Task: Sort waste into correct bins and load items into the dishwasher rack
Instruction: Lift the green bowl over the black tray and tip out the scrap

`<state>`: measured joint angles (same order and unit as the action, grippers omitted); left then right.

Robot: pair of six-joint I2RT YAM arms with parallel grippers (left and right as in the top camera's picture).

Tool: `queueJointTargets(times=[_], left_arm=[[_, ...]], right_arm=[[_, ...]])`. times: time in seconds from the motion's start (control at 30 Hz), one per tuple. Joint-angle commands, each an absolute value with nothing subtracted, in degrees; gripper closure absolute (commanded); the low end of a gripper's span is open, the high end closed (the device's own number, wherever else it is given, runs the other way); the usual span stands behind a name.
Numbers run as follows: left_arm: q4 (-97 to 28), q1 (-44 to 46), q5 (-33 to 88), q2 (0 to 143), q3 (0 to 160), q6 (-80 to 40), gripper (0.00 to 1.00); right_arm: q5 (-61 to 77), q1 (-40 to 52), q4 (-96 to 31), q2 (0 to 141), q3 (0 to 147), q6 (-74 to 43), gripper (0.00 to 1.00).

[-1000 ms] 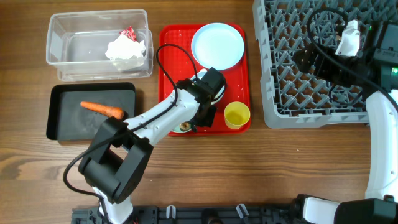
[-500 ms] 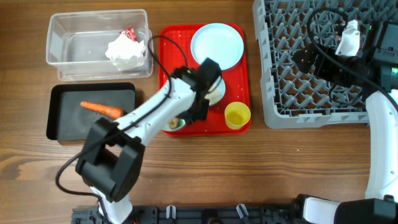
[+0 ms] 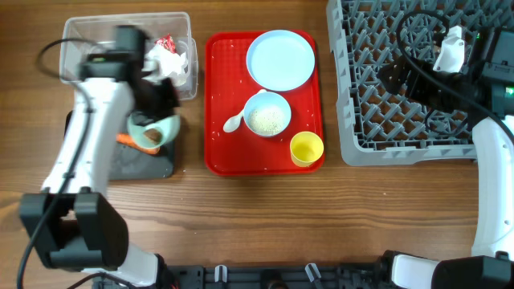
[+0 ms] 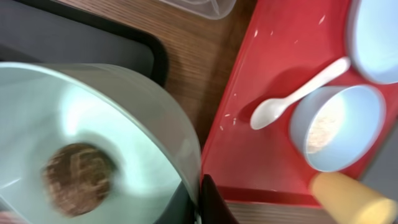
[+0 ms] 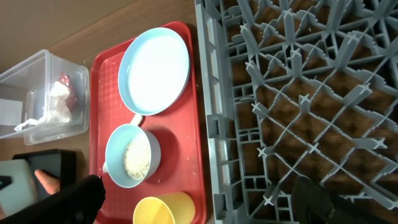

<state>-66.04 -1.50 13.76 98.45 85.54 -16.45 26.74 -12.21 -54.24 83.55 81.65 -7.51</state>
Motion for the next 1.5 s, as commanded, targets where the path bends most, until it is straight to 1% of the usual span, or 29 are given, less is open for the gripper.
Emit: queueJointTargets(times=[0.0, 0.13, 0.47, 0.57, 0.67, 0.77, 0.87, 1.1, 1.47], left_arm=[[-66.52, -10.70, 29.34, 97.08, 86.26, -8.12, 0.96], [-69.30, -19.07, 37.10, 97.08, 86.26, -2.28, 0.96], [-75.50, -33.19, 61.01, 97.12, 84.07, 13.74, 0.96], [-75.42, -36.73, 63.46, 97.47, 80.16, 16.40, 0.96], [-72.75, -41.06, 65.34, 97.51, 74.65, 16.75, 0.96], [-68.29, -45.89, 72.69, 97.51, 68.99, 19.33, 0.96], [-64.53, -48.84, 76.44, 97.51, 65.43, 19.31, 0.96], [-59.29, -49.52, 90.32, 97.51, 64.55, 19.27, 0.96], [-58.92, -49.52, 90.32, 97.51, 64.55, 18.63, 0.96]], right_arm=[[26.41, -12.29, -54.24, 84.25, 82.00, -7.66, 0.00], [26.41, -12.29, -54.24, 84.25, 82.00, -7.66, 0.00], [26.65, -12.29, -54.28, 84.25, 82.00, -7.68, 0.00], [26.65, -12.29, -54.30, 84.25, 82.00, -7.68, 0.00], [26.65, -12.27, -54.28, 84.25, 82.00, -7.73, 0.00], [26.65, -12.29, -54.28, 84.25, 82.00, -7.70, 0.00], [26.65, -12.27, -54.50, 84.25, 82.00, -7.73, 0.00], [26.63, -12.27, -55.29, 84.25, 82.00, -7.68, 0.00], [26.65, -12.29, -55.35, 84.25, 82.00, -7.70, 0.00]])
